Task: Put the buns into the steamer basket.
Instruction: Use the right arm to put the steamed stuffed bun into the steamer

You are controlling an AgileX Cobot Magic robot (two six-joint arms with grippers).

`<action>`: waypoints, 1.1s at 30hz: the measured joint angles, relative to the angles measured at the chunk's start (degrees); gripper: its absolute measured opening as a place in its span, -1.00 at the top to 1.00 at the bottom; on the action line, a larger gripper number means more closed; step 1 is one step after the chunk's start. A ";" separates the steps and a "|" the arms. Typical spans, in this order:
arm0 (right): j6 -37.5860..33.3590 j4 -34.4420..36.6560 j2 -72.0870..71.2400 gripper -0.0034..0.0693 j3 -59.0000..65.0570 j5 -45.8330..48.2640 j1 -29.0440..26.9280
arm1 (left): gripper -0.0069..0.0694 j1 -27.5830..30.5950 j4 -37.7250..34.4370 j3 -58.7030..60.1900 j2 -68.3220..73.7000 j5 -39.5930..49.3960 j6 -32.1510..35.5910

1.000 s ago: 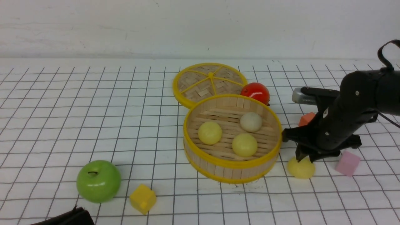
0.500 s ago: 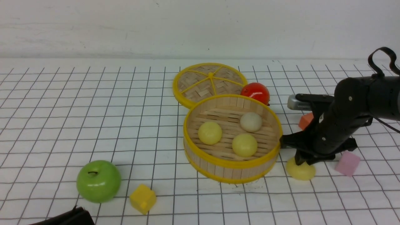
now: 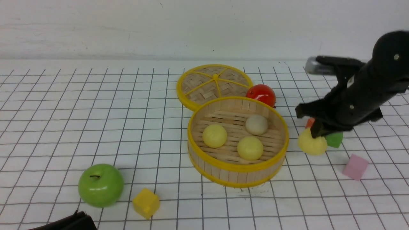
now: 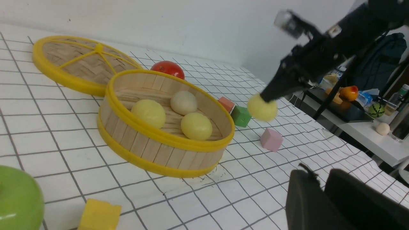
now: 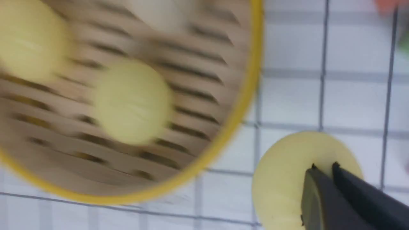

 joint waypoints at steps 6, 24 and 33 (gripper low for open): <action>-8.37 7.85 5.19 0.89 -9.93 -1.62 3.63 | 0.58 0.00 0.00 0.00 0.00 0.00 0.00; -10.16 9.44 28.34 0.56 -25.74 -12.43 8.29 | 0.52 0.00 0.00 0.00 0.00 0.00 0.00; -10.12 5.71 22.87 -0.31 -25.81 -6.47 8.36 | 0.50 0.00 0.00 0.00 0.00 0.00 0.00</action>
